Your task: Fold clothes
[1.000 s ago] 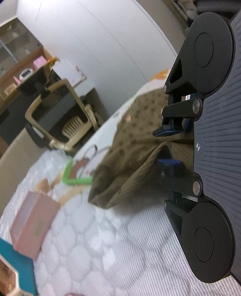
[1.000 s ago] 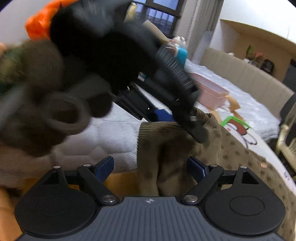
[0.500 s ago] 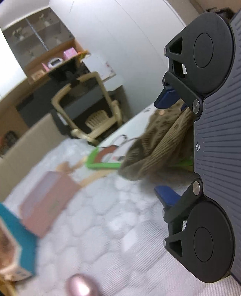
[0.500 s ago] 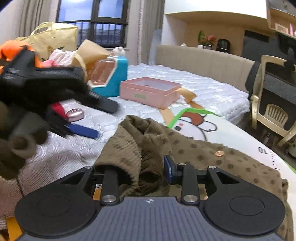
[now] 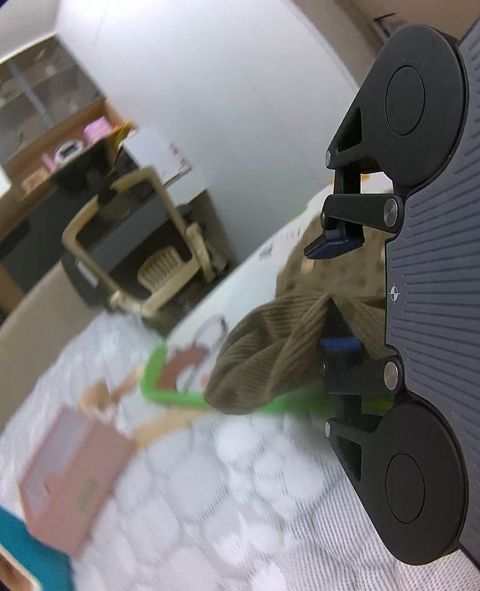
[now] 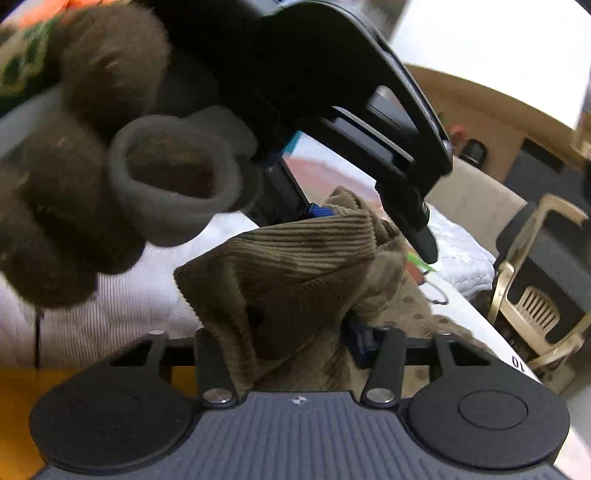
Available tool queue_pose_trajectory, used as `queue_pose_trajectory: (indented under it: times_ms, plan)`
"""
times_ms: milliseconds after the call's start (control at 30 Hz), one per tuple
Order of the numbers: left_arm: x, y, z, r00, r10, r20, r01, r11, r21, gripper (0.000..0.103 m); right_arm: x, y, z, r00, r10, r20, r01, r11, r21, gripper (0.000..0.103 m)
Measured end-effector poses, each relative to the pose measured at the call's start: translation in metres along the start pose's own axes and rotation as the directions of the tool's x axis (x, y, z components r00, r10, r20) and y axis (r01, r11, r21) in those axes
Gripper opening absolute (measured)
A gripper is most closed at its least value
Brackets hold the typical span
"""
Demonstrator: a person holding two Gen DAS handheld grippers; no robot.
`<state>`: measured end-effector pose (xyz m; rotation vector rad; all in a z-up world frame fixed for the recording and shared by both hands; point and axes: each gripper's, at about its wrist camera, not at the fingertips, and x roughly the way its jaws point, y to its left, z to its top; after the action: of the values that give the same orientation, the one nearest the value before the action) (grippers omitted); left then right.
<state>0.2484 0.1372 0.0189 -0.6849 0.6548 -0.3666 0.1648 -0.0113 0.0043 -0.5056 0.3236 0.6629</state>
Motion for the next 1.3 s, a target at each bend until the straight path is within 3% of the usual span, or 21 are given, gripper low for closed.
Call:
queue_pose_trajectory:
  times_ms: [100,233,267,300,333,367,467,567,667,700,800,867,967,1033,1100,1167,1200,1233,1267,1300]
  plan:
    - [0.021,-0.058,0.007,0.997,-0.071,-0.008,0.071,0.991,0.111,0.048,-0.034,-0.040,0.003,0.994,-0.060,0.087,0.047,0.988,0.144,0.035]
    - [0.047,-0.139,0.007,0.979,-0.200,-0.027,0.200,0.947,0.251,0.066,-0.085,-0.117,-0.013,0.974,-0.192,0.119,0.135,0.917,0.375,0.028]
    - [0.048,-0.157,0.006,0.971,-0.237,-0.029,0.235,0.930,0.284,0.070,-0.093,-0.138,-0.024,0.969,-0.227,0.095,0.166,0.890,0.426,0.028]
    - [0.049,-0.175,0.005,0.961,-0.273,-0.033,0.269,0.910,0.316,0.081,-0.100,-0.159,-0.037,0.963,-0.262,0.062,0.203,0.858,0.472,0.028]
    - [0.046,-0.186,0.003,0.958,-0.286,-0.018,0.273,0.894,0.355,0.093,-0.102,-0.178,-0.053,0.964,-0.266,0.008,0.223,0.822,0.524,0.028]
    - [0.041,-0.195,0.002,0.955,-0.296,-0.001,0.272,0.878,0.395,0.096,-0.103,-0.197,-0.071,0.966,-0.253,-0.054,0.237,0.782,0.576,0.028]
    - [0.038,-0.197,-0.006,0.978,-0.203,0.055,0.154,0.869,0.470,0.096,-0.104,-0.237,-0.118,0.950,-0.241,-0.200,0.312,0.677,0.666,0.029]
    - [0.053,-0.172,-0.015,0.998,-0.041,0.043,0.017,0.890,0.457,0.096,-0.109,-0.260,-0.150,0.924,-0.273,-0.266,0.380,0.609,0.696,0.030]
    - [0.071,-0.129,-0.029,0.996,0.089,-0.012,-0.077,0.921,0.381,0.096,-0.128,-0.270,-0.150,0.937,-0.293,-0.191,0.334,0.593,0.733,0.046]
    - [0.077,-0.114,-0.034,0.991,0.129,-0.034,-0.108,0.929,0.353,0.096,-0.133,-0.273,-0.148,0.942,-0.296,-0.160,0.314,0.602,0.734,0.056]
    - [0.086,-0.073,-0.043,0.984,0.145,-0.106,-0.116,0.965,0.237,0.096,-0.127,-0.269,-0.129,0.967,-0.248,-0.066,0.220,0.669,0.710,0.078]
    - [0.091,-0.054,-0.045,0.986,0.100,-0.137,-0.078,0.985,0.156,0.096,-0.115,-0.269,-0.122,0.982,-0.186,-0.020,0.146,0.696,0.703,0.082]
    - [0.099,-0.044,-0.043,0.990,0.048,-0.130,-0.034,0.994,0.102,0.095,-0.088,-0.270,-0.120,0.992,-0.127,-0.016,0.102,0.707,0.700,0.082]
    - [0.099,-0.040,-0.043,0.994,0.022,-0.107,-0.013,0.996,0.083,0.095,-0.064,-0.279,-0.131,0.995,-0.098,-0.031,0.090,0.688,0.720,0.082]
    - [0.099,-0.036,-0.041,0.996,0.000,-0.087,0.005,0.998,0.067,0.095,-0.050,-0.286,-0.148,0.999,-0.037,-0.025,0.043,0.637,0.770,0.083]
    - [0.101,-0.033,-0.037,0.997,-0.005,-0.078,0.010,0.998,0.059,0.095,-0.041,-0.294,-0.163,0.999,0.041,0.014,-0.035,0.555,0.831,0.081]
    - [0.103,-0.032,-0.036,0.997,-0.002,-0.078,0.007,0.998,0.060,0.095,-0.044,-0.290,-0.167,0.997,0.066,0.044,-0.072,0.527,0.847,0.073]
    - [0.105,-0.032,-0.034,0.997,0.001,-0.078,0.004,0.998,0.061,0.094,-0.047,-0.285,-0.164,0.995,0.074,0.067,-0.097,0.537,0.838,0.056]
    - [0.105,-0.031,-0.032,0.997,0.003,-0.079,0.002,0.998,0.066,0.093,-0.050,-0.280,-0.160,0.993,0.078,0.088,-0.116,0.561,0.820,0.048]
    - [0.108,-0.031,-0.031,0.996,-0.001,-0.087,0.006,0.998,0.066,0.083,-0.052,-0.275,-0.155,0.991,0.083,0.108,-0.136,0.584,0.800,0.032]
